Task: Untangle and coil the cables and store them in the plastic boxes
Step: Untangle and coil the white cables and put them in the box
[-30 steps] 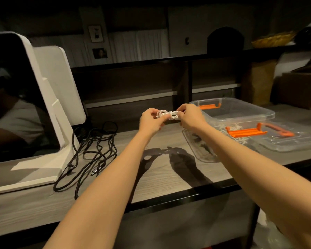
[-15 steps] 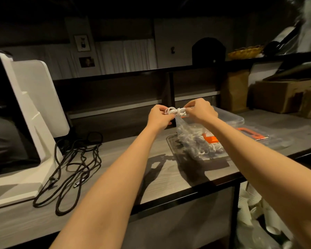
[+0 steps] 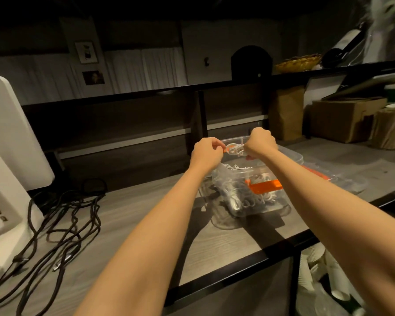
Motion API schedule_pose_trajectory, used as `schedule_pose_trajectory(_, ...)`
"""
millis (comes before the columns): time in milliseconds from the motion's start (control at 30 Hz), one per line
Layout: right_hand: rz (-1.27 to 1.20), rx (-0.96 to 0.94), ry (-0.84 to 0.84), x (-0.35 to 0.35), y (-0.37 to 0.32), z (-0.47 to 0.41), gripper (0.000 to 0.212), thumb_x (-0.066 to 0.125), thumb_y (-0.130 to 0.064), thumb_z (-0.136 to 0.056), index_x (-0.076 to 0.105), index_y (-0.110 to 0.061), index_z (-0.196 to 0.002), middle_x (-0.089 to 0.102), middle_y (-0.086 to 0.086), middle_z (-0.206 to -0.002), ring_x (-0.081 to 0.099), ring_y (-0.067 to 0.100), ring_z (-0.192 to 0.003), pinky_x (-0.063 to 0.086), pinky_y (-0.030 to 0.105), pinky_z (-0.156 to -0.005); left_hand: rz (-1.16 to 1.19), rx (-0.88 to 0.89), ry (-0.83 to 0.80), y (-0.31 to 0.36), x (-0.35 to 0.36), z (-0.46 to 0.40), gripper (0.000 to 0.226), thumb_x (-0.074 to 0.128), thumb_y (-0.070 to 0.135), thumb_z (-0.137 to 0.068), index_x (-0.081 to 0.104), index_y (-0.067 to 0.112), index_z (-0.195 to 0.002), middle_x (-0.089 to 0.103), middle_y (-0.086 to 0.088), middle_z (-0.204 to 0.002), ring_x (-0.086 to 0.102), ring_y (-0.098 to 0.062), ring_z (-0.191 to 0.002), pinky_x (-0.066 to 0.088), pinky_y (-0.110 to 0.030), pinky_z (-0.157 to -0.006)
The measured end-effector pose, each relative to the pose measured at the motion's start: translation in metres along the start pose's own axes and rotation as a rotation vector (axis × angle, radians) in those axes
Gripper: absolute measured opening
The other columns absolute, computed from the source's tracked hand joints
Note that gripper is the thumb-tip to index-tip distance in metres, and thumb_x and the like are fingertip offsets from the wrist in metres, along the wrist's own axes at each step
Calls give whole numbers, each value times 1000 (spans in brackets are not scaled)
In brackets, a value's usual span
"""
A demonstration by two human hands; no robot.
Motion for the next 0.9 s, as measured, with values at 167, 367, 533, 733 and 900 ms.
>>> schedule_pose_trajectory(167, 43, -28, -118, 8, -5, -7, 15, 60, 1, -86, 61, 3, -101, 63, 17, -100, 64, 32, -97, 55, 40, -86, -59, 54, -12, -4, 8, -2, 20, 51, 14, -93, 70, 18, -86, 61, 2, -74, 57, -16, -72, 51, -35, -78)
schedule_pose_trajectory(367, 185, -46, -192, 10, -3, -2, 4, 49, -12, -95, 51, -8, -93, 56, 12, -94, 60, 29, -97, 52, 38, -89, -40, 42, -19, -2, 7, 1, 21, 53, 15, -94, 71, 9, -85, 58, 0, -67, 49, -11, -59, 39, -25, -58)
schedule_pose_trajectory(533, 200, -91, -160, 5, -12, 3, 4, 51, -12, -92, 52, -8, -92, 57, 9, -91, 61, 29, -94, 49, 38, -83, -71, 36, -44, -2, 2, 3, 19, 55, 15, -92, 72, 9, -87, 64, -4, -78, 56, -18, -71, 48, -32, -70)
schedule_pose_trajectory(733, 20, -192, -210, 4, -29, 10, 14, 58, -10, -83, 70, -4, -87, 71, 11, -83, 68, 27, -79, 58, 42, -80, -35, 48, -18, 2, -21, 12, 14, 57, 11, -92, 70, 14, -95, 64, 0, -96, 56, -11, -88, 43, -21, -71)
schedule_pose_trajectory(900, -83, -302, -246, 2, -57, 40, 19, 60, -20, -91, 69, -4, -94, 69, 11, -88, 67, 24, -85, 56, 37, -81, 1, -28, 16, 2, -50, 22, 11, 58, 13, -93, 66, 19, -87, 67, -4, -98, 62, -18, -95, 52, -33, -84)
Point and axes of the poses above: each hand's wrist, its own z-axis away from the middle knuckle, its own x-axis out of the palm, y = z × x, the point moved 3 cm from there along -z, towards the middle knuckle
